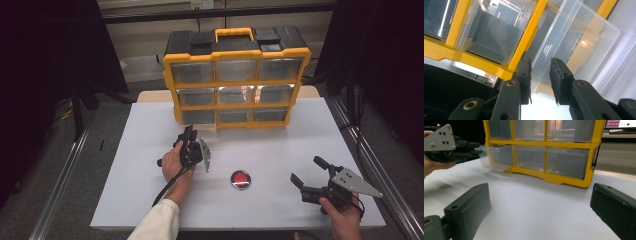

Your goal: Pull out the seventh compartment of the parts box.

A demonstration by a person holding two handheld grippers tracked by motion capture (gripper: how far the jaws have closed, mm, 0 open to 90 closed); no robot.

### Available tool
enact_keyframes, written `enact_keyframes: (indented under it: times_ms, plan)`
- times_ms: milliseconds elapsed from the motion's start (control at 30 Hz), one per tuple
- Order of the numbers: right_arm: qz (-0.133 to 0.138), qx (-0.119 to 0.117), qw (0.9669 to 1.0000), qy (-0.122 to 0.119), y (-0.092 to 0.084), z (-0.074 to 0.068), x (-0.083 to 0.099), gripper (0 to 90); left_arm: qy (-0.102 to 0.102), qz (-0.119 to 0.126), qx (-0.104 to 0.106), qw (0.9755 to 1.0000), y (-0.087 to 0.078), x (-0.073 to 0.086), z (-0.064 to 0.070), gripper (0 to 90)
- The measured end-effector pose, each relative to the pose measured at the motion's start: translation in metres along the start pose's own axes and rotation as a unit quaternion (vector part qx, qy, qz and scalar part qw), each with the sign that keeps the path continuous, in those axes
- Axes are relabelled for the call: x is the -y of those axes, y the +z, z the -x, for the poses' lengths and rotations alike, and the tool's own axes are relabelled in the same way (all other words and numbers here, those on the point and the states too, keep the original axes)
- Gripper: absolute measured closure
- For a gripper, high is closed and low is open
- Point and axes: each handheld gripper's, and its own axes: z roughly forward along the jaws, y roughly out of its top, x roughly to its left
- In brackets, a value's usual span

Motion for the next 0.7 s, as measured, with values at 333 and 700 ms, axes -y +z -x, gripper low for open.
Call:
enact_keyframes:
  times_ms: [333,700]
  plan:
    - [0.002,-0.002,1.0,0.001,0.002,-0.001,0.0,2.2,0.03,-0.03,0.008,0.999,-0.001,0.0,-0.01,70.2]
    - [0.0,0.003,1.0,0.009,0.002,0.001,0.001,2.1,-0.015,-0.005,0.015,0.9998,-0.001,-0.003,-0.007,71.2]
